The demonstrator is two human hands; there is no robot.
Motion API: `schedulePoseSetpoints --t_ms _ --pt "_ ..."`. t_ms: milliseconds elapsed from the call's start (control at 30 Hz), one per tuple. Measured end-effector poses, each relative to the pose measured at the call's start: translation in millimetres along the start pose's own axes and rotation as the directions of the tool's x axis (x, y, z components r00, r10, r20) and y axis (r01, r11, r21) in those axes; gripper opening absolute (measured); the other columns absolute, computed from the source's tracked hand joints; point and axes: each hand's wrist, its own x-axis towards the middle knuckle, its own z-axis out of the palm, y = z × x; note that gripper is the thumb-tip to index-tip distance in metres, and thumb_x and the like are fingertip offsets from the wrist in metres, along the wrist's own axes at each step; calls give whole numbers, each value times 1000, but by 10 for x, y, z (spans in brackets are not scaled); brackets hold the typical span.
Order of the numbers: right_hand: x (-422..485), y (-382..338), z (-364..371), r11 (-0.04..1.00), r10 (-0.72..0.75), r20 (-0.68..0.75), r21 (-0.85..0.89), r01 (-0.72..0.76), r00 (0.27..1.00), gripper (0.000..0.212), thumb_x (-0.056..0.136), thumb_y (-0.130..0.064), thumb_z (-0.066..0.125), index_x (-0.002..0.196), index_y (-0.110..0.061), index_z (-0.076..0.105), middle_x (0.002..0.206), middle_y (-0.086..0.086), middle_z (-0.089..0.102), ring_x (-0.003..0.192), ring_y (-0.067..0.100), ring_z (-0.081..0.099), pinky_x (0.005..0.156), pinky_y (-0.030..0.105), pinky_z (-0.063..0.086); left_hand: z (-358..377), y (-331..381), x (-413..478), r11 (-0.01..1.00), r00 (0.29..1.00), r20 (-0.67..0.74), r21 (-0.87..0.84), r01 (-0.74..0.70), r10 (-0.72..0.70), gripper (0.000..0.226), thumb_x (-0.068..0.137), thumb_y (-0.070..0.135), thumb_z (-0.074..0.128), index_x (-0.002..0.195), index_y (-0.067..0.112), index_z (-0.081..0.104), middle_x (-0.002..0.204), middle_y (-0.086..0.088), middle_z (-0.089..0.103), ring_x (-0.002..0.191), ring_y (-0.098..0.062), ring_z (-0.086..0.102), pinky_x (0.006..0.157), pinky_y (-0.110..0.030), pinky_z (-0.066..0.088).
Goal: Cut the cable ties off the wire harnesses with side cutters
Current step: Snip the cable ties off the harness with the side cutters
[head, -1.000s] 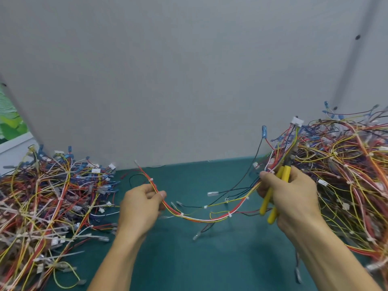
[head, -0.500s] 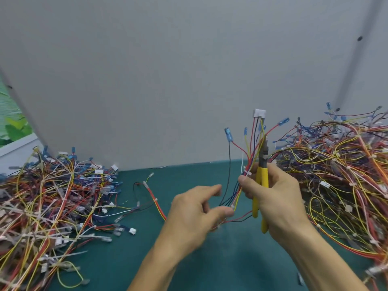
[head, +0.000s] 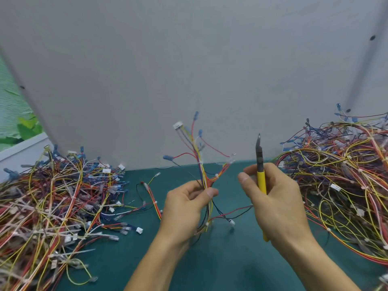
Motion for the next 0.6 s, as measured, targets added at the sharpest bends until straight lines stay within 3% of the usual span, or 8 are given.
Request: schedulePoseSetpoints --t_ms 100,200,333,400,500,600 --pt "-64 -60 44 972 -223 -139 -106 209 965 18 89 -28 65 76 -22 55 56 -2 47 51 10 41 50 18 32 -66 -3 43 997 997 -67 -71 37 -42 10 81 7 71 80 17 73 80 1 76 67 3 65 57 -6 44" --pt "-71 -83 34 955 -292 -242 -125 268 925 15 89 -34 61 83 -24 53 55 -9 44 54 9 43 53 20 33 -118 -23 85 994 994 -87 -95 61 -70 11 82 8 71 79 17 74 69 8 69 60 -3 57 64 -22 46" --pt "-29 38 28 976 -162 -206 -176 126 965 17 90 -29 64 80 -22 52 58 -10 51 56 9 46 56 25 33 -135 -37 104 993 990 -114 -103 65 -77 17 83 8 70 74 22 75 64 9 63 58 -5 52 68 -29 46" --pt "-36 130 78 975 -9 -111 -224 -16 994 18 90 -31 62 80 -20 53 63 -7 55 63 13 52 61 34 33 -122 -38 100 993 990 -120 -103 58 -71 19 83 8 70 74 24 76 64 9 62 59 -6 52 68 -30 46" --pt "-112 218 204 970 203 66 -153 -191 977 14 91 -32 61 83 -20 57 73 0 64 76 27 63 71 40 49 -99 -35 91 991 992 -105 -121 61 -74 16 83 7 70 74 20 75 63 10 62 58 -5 52 68 -30 46" --pt "-220 224 305 978 155 124 -162 -134 980 14 90 -29 64 81 -20 59 66 -1 63 70 21 61 68 35 49 -65 -42 65 989 996 -55 -132 64 -72 20 84 4 68 74 21 76 64 6 60 59 -8 49 65 -28 43"
